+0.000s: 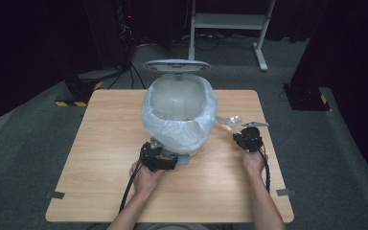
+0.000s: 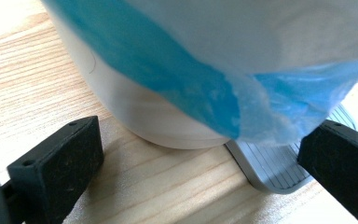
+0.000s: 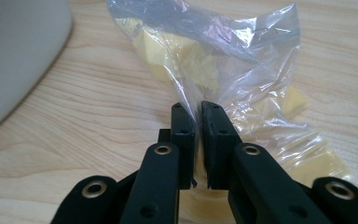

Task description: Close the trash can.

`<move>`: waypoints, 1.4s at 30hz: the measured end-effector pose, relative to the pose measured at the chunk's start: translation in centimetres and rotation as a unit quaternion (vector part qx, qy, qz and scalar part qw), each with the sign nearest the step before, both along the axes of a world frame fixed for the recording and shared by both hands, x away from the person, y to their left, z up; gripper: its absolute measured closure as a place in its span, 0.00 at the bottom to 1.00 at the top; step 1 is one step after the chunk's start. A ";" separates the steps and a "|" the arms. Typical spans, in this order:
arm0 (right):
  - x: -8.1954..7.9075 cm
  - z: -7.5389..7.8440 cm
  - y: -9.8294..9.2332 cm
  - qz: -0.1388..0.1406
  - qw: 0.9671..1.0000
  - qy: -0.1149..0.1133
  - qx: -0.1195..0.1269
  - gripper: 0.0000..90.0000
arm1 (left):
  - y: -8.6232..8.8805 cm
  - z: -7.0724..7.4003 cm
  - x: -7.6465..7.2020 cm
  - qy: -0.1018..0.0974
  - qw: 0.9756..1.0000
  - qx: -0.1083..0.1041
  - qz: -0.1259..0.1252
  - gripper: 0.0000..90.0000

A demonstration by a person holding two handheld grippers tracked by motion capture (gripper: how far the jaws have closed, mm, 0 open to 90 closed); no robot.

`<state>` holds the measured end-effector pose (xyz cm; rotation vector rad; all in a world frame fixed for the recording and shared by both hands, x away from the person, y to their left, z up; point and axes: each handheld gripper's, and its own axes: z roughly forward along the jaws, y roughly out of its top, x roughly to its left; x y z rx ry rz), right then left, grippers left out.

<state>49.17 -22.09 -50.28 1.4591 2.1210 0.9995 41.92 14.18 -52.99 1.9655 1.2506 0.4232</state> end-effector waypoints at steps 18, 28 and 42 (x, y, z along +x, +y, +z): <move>-2.3 2.3 -1.2 0.009 0.999 -0.010 0.030 0.94 | 0.0 0.0 0.0 0.000 1.000 0.000 0.000 0.00; -3.7 3.0 -1.8 0.012 0.999 -0.023 0.044 0.95 | 0.0 0.0 0.0 0.000 1.000 0.000 0.000 0.00; -5.4 4.4 -2.7 0.011 0.997 -0.039 0.062 0.95 | 0.0 0.0 0.0 0.000 1.000 0.000 0.000 0.00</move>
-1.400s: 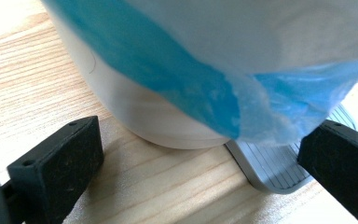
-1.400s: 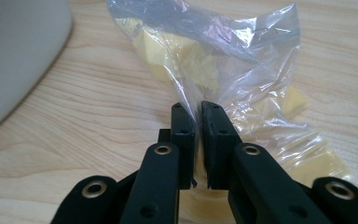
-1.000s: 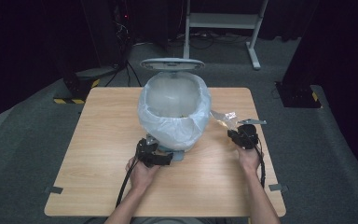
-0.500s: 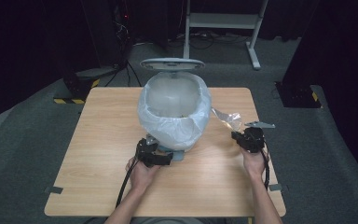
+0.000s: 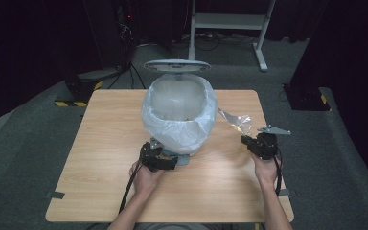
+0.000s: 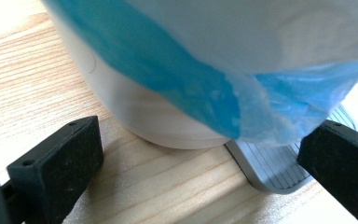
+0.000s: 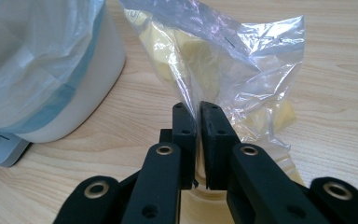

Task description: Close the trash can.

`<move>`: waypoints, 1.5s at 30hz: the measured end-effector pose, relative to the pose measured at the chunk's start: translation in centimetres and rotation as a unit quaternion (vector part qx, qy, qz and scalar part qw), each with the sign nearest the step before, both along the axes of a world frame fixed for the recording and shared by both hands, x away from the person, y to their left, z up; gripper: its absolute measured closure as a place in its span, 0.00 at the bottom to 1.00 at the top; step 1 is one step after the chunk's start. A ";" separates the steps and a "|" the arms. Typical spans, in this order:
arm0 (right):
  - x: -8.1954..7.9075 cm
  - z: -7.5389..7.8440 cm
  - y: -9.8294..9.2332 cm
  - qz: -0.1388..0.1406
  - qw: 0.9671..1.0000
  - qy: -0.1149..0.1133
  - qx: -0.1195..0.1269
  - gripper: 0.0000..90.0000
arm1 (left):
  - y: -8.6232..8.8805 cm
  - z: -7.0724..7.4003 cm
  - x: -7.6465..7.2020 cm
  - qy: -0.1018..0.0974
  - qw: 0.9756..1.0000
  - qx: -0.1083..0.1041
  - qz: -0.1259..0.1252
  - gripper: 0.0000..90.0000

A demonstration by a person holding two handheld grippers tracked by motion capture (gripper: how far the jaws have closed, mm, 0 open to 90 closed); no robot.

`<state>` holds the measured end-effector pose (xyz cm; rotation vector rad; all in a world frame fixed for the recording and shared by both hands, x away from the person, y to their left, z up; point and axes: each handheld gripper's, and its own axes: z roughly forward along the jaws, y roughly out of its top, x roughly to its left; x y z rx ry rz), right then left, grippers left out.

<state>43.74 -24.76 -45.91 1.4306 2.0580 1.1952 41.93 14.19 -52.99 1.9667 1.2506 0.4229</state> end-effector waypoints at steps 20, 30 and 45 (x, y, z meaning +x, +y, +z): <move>-1.4 1.4 -0.5 0.004 1.000 -0.022 0.010 0.95 | 0.0 0.0 0.0 0.000 1.000 0.000 0.000 0.00; -1.9 2.8 -0.6 0.008 0.999 -0.036 0.010 0.95 | 0.0 0.0 0.0 0.000 1.000 0.000 0.000 0.00; -2.4 4.4 -0.6 0.014 0.998 -0.053 0.014 0.96 | 0.0 0.0 0.0 0.000 1.000 0.000 0.000 0.00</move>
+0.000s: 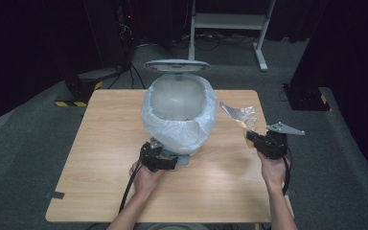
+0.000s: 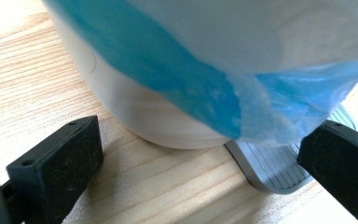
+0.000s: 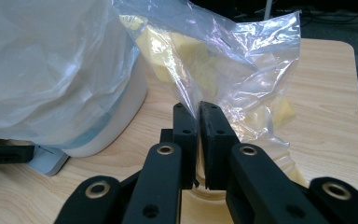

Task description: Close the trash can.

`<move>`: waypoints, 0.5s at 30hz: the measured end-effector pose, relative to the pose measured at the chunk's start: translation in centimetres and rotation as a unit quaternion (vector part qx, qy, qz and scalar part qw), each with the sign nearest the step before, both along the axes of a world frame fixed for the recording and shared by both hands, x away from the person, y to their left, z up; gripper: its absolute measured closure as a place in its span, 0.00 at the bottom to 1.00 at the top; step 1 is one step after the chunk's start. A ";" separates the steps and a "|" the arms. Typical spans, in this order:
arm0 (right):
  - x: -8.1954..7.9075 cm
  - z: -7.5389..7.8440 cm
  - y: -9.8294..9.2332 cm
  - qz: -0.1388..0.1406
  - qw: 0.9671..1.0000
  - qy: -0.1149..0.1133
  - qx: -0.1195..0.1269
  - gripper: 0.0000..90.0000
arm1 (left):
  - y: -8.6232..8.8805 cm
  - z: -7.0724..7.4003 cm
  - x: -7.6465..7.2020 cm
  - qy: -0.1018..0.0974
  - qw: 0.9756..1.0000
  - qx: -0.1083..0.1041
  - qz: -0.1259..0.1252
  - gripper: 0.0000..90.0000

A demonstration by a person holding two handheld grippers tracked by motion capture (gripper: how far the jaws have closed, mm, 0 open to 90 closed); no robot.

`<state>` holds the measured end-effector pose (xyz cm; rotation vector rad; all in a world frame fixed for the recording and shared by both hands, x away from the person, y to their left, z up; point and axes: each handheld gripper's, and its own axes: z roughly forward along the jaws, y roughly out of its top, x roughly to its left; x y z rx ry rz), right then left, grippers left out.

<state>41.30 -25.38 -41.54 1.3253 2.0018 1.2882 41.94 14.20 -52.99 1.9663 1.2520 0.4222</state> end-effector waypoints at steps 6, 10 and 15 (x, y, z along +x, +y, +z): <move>-0.2 0.6 0.1 0.005 1.000 -0.009 0.000 0.96 | 0.0 0.0 0.0 0.000 1.000 0.000 0.000 0.00; -0.2 1.2 0.1 0.006 1.000 -0.011 0.005 0.96 | 0.0 0.0 0.0 0.000 1.000 0.000 -0.001 0.00; -0.5 1.9 0.1 0.010 1.000 -0.021 0.007 0.96 | 0.0 0.0 0.0 0.000 1.000 0.001 -0.001 0.00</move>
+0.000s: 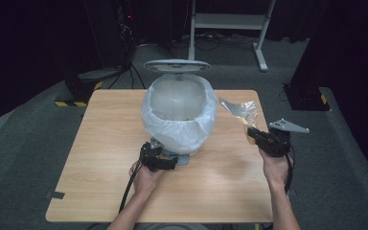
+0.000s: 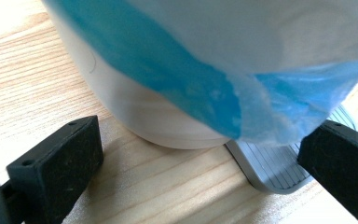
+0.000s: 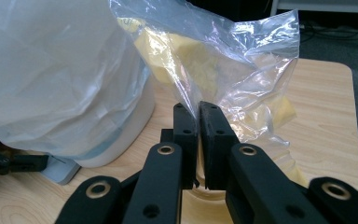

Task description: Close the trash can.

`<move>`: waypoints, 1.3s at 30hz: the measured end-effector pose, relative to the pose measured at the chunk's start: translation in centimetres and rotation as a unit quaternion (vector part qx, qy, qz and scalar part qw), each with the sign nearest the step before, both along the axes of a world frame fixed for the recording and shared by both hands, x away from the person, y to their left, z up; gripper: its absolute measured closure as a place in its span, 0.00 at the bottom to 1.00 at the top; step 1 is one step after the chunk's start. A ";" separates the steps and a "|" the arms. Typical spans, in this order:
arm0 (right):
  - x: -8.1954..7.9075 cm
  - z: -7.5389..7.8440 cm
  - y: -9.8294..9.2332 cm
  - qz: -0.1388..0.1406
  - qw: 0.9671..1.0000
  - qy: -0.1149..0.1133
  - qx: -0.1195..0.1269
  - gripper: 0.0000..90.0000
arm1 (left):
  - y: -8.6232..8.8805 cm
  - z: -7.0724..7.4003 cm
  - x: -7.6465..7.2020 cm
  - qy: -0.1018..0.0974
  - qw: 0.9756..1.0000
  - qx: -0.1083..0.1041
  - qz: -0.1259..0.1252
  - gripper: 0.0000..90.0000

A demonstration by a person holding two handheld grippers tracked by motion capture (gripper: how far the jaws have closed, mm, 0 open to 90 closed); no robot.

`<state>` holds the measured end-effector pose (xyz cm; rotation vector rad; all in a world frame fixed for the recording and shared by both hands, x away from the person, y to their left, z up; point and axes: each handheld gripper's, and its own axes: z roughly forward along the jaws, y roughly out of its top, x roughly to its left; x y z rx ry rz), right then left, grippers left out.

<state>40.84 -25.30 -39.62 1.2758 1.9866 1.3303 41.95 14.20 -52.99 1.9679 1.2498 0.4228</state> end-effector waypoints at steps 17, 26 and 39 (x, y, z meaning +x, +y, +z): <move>-0.4 2.5 1.2 0.027 0.999 -0.024 0.004 0.96 | -0.1 0.0 0.0 0.004 1.000 -0.002 0.000 0.00; -0.3 4.2 2.0 0.047 0.998 -0.034 0.006 0.96 | -0.1 0.0 0.0 0.003 1.000 0.001 0.001 0.00; 0.0 5.3 3.2 0.072 0.997 -0.037 0.013 0.96 | -0.2 0.0 0.0 0.004 1.000 -0.001 0.003 0.00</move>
